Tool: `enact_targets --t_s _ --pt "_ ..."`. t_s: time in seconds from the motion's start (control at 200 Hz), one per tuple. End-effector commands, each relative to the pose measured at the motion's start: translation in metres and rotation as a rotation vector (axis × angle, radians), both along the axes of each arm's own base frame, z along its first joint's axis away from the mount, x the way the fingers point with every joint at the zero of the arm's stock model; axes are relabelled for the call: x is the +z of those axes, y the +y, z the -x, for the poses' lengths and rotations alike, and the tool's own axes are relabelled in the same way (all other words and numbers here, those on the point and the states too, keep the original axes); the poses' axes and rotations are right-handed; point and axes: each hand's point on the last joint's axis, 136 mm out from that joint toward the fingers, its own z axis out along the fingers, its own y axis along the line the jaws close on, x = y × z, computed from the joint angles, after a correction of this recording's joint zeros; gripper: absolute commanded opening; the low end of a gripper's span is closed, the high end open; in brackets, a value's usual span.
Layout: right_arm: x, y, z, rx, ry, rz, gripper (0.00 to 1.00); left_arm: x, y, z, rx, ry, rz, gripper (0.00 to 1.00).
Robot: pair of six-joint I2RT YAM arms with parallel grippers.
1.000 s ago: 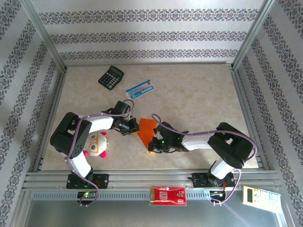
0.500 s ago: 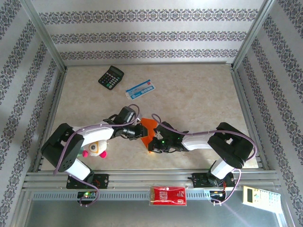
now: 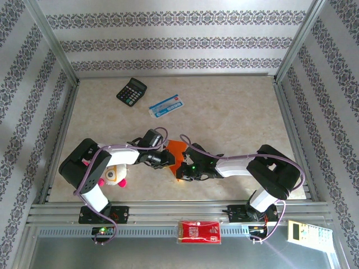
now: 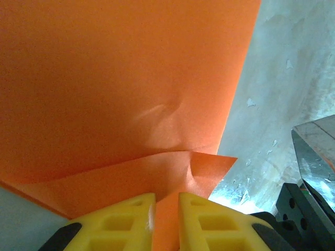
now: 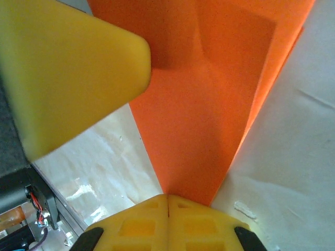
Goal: Fold a paper plane with a square sheet of paper (pick it up from the middle)
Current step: Third fold the triangle at the center of the table.
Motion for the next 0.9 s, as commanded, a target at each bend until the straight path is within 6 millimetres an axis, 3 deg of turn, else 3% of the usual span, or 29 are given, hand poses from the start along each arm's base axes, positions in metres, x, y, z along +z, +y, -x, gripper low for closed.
enact_targets --t_s 0.0,0.54,0.709,0.894 --pt "-0.077 -0.106 0.059 -0.02 0.23 0.482 0.0 -0.014 0.017 -0.008 0.022 -0.014 -0.038 0.21" --pt "-0.081 -0.117 0.067 -0.01 0.246 0.52 0.0 -0.022 0.048 -0.04 0.083 -0.01 -0.051 0.22" --pt "-0.081 -0.119 0.067 -0.013 0.244 0.52 0.0 -0.009 0.056 -0.059 0.102 -0.057 -0.051 0.24" --pt "-0.076 -0.118 0.066 0.0 0.229 0.502 0.0 0.014 0.054 -0.066 0.092 -0.104 -0.027 0.25"
